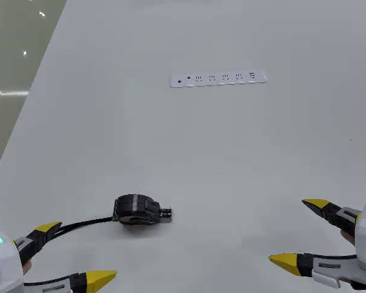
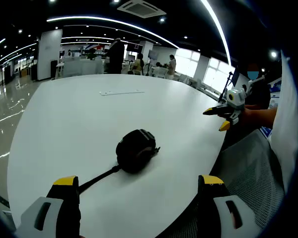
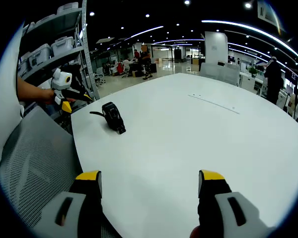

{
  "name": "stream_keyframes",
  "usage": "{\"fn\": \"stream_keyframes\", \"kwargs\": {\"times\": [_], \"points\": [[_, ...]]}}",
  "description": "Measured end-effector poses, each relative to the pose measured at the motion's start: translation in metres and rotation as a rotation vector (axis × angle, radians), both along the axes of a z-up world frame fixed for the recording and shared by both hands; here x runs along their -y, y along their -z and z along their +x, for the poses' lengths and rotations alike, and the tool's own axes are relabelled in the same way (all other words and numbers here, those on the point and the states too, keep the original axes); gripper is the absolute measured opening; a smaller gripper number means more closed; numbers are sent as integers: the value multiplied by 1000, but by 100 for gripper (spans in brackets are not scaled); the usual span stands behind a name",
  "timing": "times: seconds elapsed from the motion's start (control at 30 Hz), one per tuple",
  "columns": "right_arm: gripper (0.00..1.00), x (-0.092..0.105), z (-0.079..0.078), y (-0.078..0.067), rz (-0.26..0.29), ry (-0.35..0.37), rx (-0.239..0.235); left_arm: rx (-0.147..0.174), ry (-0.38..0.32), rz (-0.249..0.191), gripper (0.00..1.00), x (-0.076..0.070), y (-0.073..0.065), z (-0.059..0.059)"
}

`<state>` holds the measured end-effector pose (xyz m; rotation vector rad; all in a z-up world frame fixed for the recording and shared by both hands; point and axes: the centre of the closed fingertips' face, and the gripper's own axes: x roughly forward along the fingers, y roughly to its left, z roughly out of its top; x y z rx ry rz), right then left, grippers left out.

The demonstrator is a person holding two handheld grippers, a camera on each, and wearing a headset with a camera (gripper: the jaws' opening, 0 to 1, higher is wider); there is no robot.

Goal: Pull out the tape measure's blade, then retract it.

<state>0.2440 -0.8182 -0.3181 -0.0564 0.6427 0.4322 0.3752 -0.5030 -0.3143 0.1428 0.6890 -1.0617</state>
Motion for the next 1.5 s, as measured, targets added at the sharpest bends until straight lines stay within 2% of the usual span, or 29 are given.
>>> {"fn": "stream_keyframes", "kwargs": {"times": [0.2,0.37,0.5,0.57,0.63,1.03,1.3,1.5], "points": [[81,1,-3,4,0,-14,-12,-1,4,3,96,-1,-1,0],[81,-1,-6,8,-22,-43,-26,-4,10,6,96,-2,-1,-1],[81,-3,-7,8,-19,-47,-26,-3,8,8,96,-2,-1,-1],[81,-5,-7,8,-17,-53,-26,10,3,13,97,-3,-1,2],[82,-6,-9,9,-22,-63,-31,2,0,3,97,-3,-2,2],[82,-10,-10,9,-20,-79,-33,6,8,11,96,-3,-2,0],[81,-12,-9,9,-14,-84,-31,-3,31,6,96,2,-2,-1],[81,-14,-6,10,-6,-93,-28,3,60,10,96,8,-3,1]]}}
